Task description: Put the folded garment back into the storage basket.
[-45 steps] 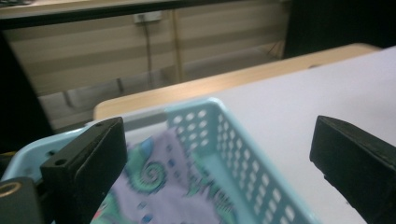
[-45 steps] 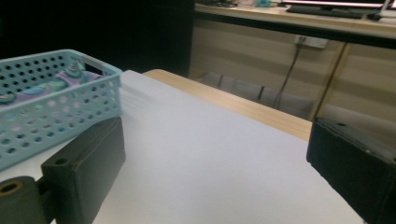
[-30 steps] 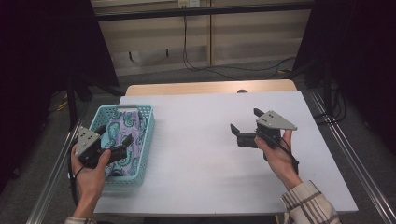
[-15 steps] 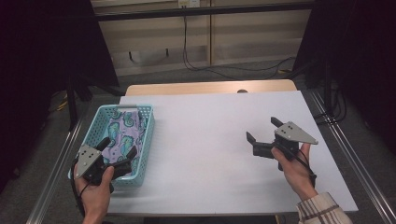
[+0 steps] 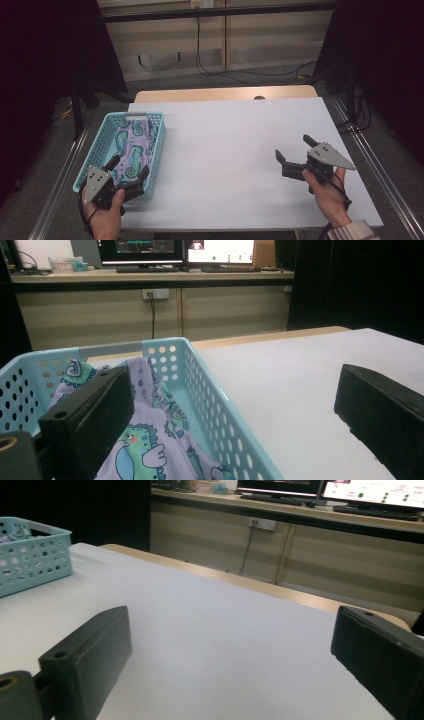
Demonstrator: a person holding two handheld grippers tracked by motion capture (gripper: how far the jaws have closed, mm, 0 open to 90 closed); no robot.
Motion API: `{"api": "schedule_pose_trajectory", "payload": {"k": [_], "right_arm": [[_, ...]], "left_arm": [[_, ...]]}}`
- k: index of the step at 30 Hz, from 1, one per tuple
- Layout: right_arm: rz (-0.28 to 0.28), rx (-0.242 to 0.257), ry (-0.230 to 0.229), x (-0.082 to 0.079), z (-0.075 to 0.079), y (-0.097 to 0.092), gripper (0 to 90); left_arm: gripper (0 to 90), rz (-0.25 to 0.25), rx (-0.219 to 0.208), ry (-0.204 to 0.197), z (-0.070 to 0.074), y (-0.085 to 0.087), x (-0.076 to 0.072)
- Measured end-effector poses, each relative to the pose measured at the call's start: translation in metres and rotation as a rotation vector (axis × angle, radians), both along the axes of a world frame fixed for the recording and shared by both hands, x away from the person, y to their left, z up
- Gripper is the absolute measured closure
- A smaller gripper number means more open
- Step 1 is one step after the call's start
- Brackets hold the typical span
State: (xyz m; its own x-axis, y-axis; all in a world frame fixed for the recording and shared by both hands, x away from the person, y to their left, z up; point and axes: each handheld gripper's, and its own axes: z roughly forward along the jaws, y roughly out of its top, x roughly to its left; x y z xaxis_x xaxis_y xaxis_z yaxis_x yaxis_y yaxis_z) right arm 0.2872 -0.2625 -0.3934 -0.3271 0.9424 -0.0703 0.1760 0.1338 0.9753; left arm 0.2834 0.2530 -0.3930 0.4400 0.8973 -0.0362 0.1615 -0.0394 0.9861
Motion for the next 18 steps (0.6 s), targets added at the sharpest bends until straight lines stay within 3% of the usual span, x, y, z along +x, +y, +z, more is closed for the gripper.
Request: {"api": "schedule_pose_trajectory", "payload": {"k": [4,6,10,12,13,18], "right_arm": [[-0.024,-0.003,-0.005,-0.012,-0.005,-0.007,1.5],[-0.025,-0.002,-0.001,-0.019,-0.009,-0.010,1.3],[-0.058,0.014,-0.005,-0.032,-0.014,-0.018,0.7],[-0.081,0.020,-0.005,-0.037,-0.018,-0.022,1.2],[-0.096,0.015,-0.003,-0.040,-0.020,-0.023,1.4],[-0.124,0.015,-0.020,-0.058,-0.023,-0.028,0.8]], "left_arm": [[2.2,0.003,0.020,-0.003,-0.003,0.001,-0.001],[2.2,0.026,-0.010,-0.004,-0.004,0.002,-0.002],[2.2,0.039,0.007,-0.015,-0.008,0.002,-0.003],[1.6,0.092,0.007,-0.032,-0.010,0.004,-0.005],[1.6,0.096,-0.007,-0.031,-0.011,0.004,-0.005],[1.6,0.055,0.004,0.010,-0.017,0.006,-0.004]]}}
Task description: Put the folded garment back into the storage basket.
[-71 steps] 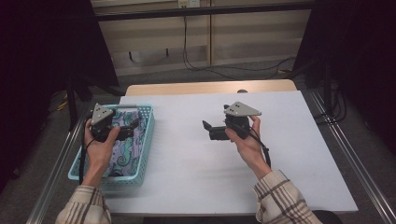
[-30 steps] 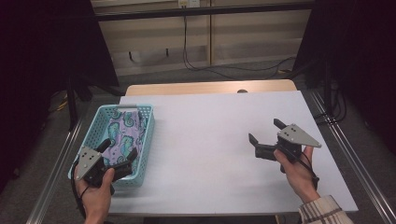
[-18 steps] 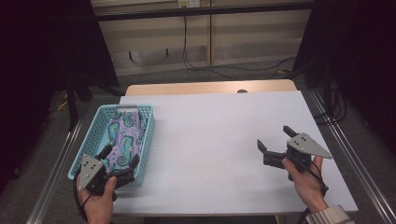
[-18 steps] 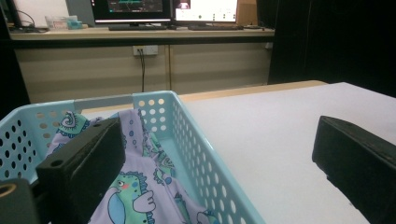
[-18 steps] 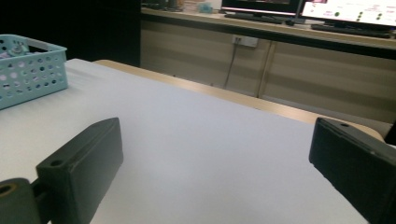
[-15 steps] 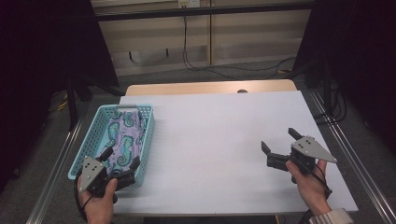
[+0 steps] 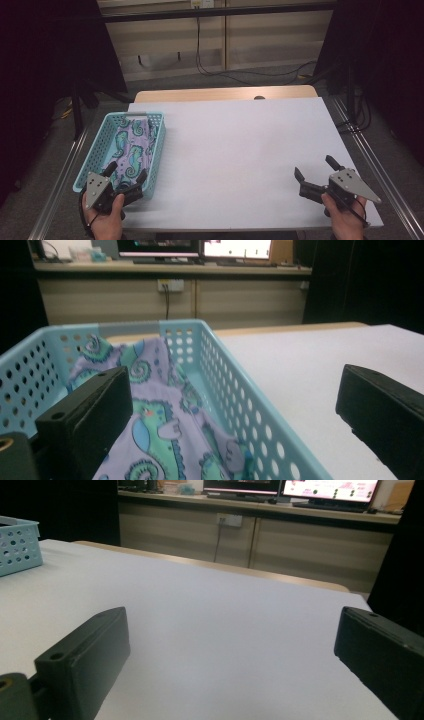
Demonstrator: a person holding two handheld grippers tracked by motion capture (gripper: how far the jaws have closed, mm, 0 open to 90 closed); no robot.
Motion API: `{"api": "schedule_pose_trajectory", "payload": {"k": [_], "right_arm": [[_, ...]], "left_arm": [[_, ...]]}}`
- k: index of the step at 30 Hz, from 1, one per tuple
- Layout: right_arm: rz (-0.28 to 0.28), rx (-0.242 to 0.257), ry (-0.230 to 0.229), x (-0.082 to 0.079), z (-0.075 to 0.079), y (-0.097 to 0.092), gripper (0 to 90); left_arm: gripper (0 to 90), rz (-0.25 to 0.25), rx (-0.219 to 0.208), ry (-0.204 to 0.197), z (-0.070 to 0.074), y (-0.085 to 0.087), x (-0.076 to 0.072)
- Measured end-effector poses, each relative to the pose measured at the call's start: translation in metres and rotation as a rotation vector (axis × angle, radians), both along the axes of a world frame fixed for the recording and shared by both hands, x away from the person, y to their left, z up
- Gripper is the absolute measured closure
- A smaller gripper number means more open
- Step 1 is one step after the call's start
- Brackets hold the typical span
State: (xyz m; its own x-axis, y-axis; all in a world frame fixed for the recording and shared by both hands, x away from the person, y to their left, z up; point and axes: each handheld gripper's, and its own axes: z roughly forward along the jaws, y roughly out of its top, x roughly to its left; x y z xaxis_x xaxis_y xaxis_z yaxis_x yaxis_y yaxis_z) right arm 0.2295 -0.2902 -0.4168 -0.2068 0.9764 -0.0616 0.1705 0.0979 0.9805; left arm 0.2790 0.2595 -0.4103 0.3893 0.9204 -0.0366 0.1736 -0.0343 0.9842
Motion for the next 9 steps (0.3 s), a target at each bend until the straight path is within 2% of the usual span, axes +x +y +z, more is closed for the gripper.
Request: {"api": "schedule_pose_trajectory", "payload": {"k": [1,2,4,7,8,9], "right_arm": [[0.003,0.004,0.007,-0.0030,-0.0021,-0.0008,0.0],[0.005,0.003,0.018,-0.0038,-0.0038,-0.0011,0.0],[0.000,0.007,0.031,-0.0024,-0.0060,-0.0012,0.0],[-0.003,0.019,0.019,0.0014,-0.0046,-0.0020,0.0],[0.007,0.029,0.021,0.0025,-0.0047,-0.0018,0.0],[0.006,0.029,0.022,0.0029,-0.0048,-0.0013,0.0]], "left_arm": [[1.6,-0.002,-0.006,0.005,-0.0003,-0.0006,-0.0001],[1.6,0.000,0.012,0.008,-0.0005,-0.0005,0.0004],[1.7,-0.005,0.022,0.018,-0.0015,-0.0014,0.0017],[1.8,-0.016,0.014,0.030,-0.0021,-0.0024,0.0022],[1.8,-0.018,0.027,0.033,-0.0015,-0.0009,0.0024],[1.8,-0.014,0.009,0.033,-0.0017,-0.0019,0.0031]]}}
